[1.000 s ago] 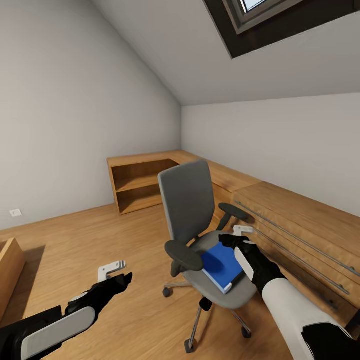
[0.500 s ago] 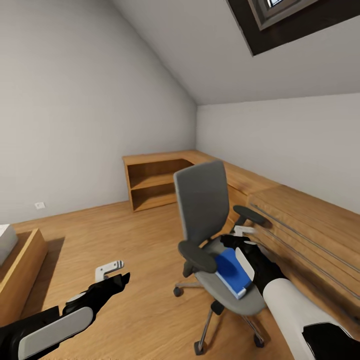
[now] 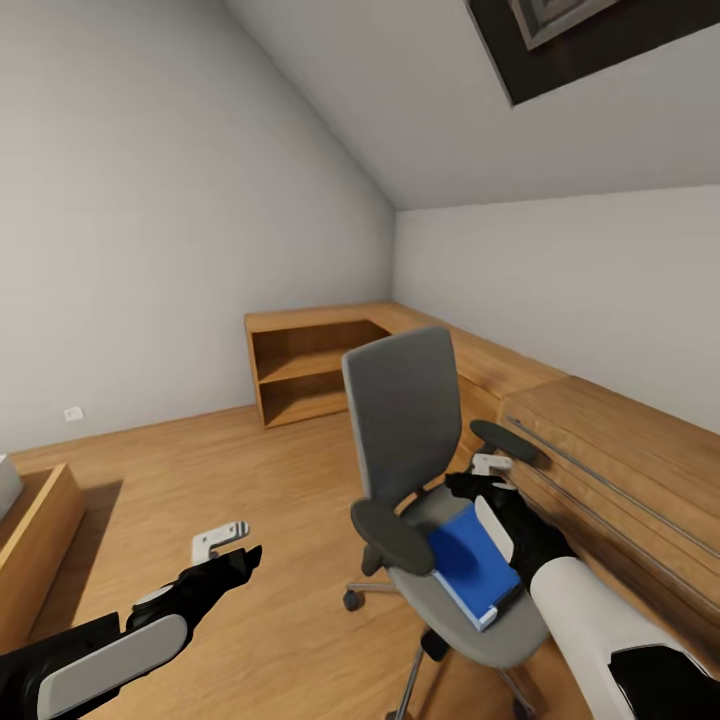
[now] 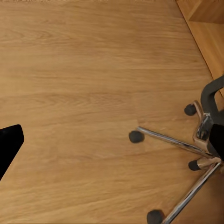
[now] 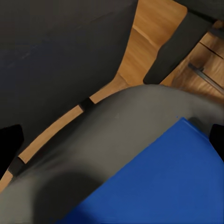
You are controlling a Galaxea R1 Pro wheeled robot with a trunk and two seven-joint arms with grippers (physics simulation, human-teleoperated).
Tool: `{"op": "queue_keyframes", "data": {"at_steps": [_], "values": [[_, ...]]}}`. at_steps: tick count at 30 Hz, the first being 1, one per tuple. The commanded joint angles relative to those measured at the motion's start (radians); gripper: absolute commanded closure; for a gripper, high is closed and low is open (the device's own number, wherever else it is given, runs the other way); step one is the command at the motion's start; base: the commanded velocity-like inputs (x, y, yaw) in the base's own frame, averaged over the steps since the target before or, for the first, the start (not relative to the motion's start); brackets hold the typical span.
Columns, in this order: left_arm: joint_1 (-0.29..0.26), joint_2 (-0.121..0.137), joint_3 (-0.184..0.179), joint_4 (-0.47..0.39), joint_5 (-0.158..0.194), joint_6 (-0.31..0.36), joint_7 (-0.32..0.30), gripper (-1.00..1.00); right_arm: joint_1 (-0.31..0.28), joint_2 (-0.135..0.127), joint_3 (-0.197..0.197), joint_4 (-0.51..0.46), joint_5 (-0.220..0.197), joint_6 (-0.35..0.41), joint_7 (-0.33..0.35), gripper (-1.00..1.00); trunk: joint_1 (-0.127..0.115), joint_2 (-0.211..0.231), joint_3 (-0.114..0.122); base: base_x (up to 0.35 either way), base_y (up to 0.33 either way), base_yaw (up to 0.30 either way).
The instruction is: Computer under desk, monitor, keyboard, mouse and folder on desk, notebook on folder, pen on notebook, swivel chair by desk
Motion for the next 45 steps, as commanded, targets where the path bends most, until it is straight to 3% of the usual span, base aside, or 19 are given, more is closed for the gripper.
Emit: {"op": "queue_keyframes", "data": {"at_steps": [1,13,19,45], "values": [[-0.002,0.001,-0.003,-0.001,0.009,-0.01,0.002,-1.0,-0.001,-0.002,0.008,-0.002,-0.01,0.008,-0.009,-1.0,0.0,-0.001,-0.001,0.235,-0.001,0.0],[-0.002,0.004,0.012,-0.015,0.009,-0.011,0.0,-1.0,-0.001,-0.002,0.008,-0.002,-0.011,0.029,-0.009,-1.0,0.0,-0.001,-0.001,0.036,0.0,0.0],[-0.002,0.004,0.036,-0.025,0.009,-0.012,0.005,-1.0,-0.001,-0.002,0.008,-0.002,-0.012,0.043,-0.009,-1.0,0.023,-0.043,-0.02,0.0,0.0,0.0],[-0.002,0.003,0.036,-0.026,0.009,-0.011,0.006,-1.0,-0.001,-0.002,0.007,-0.003,-0.012,0.064,-0.015,-1.0,0.123,-0.225,-0.101,0.0,0.0,0.0]]}}
